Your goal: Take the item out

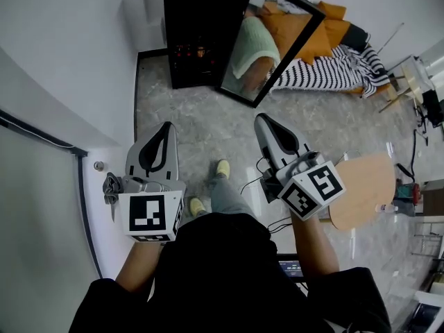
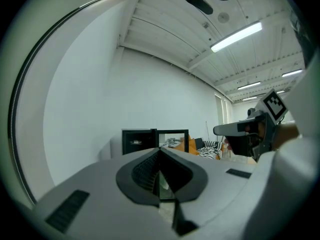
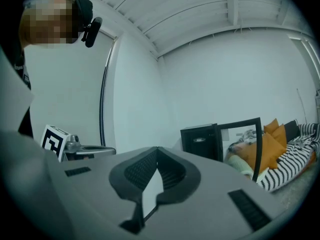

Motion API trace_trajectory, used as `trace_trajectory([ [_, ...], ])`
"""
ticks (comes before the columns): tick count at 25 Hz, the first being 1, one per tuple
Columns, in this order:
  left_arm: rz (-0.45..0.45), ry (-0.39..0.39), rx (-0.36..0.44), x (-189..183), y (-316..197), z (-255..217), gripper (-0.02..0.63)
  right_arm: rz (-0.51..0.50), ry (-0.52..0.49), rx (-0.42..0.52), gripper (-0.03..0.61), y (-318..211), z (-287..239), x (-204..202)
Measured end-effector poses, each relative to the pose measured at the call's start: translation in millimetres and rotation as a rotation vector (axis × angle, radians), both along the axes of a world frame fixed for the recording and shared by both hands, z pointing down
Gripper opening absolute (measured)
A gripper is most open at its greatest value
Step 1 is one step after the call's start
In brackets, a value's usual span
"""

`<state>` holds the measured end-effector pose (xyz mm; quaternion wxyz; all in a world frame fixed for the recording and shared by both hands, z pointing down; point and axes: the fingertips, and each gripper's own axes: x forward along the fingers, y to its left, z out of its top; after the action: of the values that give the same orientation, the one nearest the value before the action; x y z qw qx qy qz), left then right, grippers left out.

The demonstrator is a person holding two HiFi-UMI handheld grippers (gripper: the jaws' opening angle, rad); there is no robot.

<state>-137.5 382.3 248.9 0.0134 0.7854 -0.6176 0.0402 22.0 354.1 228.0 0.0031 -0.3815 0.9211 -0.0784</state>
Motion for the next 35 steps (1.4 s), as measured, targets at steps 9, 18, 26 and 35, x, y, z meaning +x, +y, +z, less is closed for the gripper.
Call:
trace_trajectory([
  [9,-0.005,-0.003,0.006,-9.3,-8.9,-1.8,0.008,-0.019,-0.004,0.011,0.008,-10.2,-4.5,-11.4],
  [18,-0.01,-0.021,0.0,-13.9,-32.1,2.5,0.008,-0.021,-0.016,0.006,0.008,-36.4,3.1,-11.5],
  [26,0.01,-0.066,-0.003,-3.5,-70.5,3.3,0.008,-0.006,-0.056,-0.002,0.008,-80.7,10.0,-6.0],
  [35,0.044,-0.063,-0.035,16.5,-171.5,15.5,0.008,-0.006,-0.09,-0.045,0.008,-182.2,30.2,1.1],
])
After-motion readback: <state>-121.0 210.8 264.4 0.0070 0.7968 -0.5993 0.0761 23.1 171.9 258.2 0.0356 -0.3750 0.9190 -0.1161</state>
